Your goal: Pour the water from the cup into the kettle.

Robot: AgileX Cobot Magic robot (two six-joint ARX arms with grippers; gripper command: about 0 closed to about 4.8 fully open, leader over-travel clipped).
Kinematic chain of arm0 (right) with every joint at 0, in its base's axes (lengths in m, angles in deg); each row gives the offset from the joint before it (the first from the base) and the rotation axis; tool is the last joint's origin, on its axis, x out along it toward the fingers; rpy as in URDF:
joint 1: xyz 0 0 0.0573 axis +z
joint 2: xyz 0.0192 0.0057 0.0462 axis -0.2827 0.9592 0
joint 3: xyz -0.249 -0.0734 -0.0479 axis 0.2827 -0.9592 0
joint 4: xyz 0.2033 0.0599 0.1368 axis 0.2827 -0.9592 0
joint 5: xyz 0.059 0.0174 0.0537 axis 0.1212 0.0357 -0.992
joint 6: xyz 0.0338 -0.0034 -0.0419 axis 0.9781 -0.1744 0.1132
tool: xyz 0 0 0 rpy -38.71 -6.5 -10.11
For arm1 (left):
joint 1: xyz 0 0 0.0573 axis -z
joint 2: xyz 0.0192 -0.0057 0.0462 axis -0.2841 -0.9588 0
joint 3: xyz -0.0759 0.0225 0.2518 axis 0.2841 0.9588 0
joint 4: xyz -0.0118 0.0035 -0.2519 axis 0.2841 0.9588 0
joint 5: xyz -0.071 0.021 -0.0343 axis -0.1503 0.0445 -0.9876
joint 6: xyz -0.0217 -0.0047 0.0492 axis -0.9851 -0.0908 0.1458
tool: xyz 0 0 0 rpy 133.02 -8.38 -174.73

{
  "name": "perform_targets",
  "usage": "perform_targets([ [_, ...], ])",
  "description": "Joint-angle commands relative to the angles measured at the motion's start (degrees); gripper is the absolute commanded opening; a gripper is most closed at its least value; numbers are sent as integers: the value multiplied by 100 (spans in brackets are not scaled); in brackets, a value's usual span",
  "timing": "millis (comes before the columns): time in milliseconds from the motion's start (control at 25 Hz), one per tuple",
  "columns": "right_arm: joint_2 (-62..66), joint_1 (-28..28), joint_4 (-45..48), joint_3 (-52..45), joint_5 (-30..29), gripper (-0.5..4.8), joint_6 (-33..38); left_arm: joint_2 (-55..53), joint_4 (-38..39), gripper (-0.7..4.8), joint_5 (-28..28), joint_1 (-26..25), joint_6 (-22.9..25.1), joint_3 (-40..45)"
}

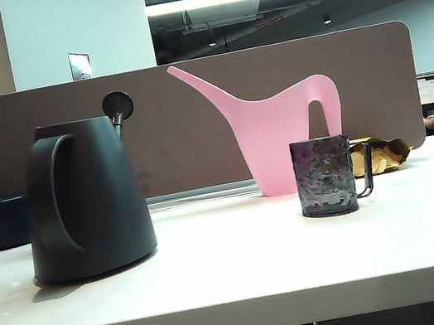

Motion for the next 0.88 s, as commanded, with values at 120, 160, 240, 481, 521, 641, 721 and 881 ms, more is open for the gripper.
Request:
perform_targets([
  [120,-852,2,570,-841,-11,-9,323,-4,-107,-5,503,0,-92,-11],
  [160,-1119,2,844,-1156,-11,-9,380,-4,-109,-5,555,0,-87,-11],
  [240,-1401,4,1106,-1475,-11,-9,479,-4,-109,-5,555,0,-87,-11],
  [481,-2426,7,1268,-2245,197,-9,470,-4,-114,-5,553,0,-94,-11],
  [521,-2575,7,1276,-2328,203,-9,468,-4,-114,-5,551,0,-92,-11],
  [641,-2898,7,1268,-2505,203,-9,448,-4,-116,-5,549,0,-92,-11],
  [721,-3106,7,1270,-2627,203,-9,428,-4,-116,-5,551,2,-98,-11],
  [881,-3508,7,1270,-2855,203,-9,428,-4,-120,-5,551,2,-98,-11],
])
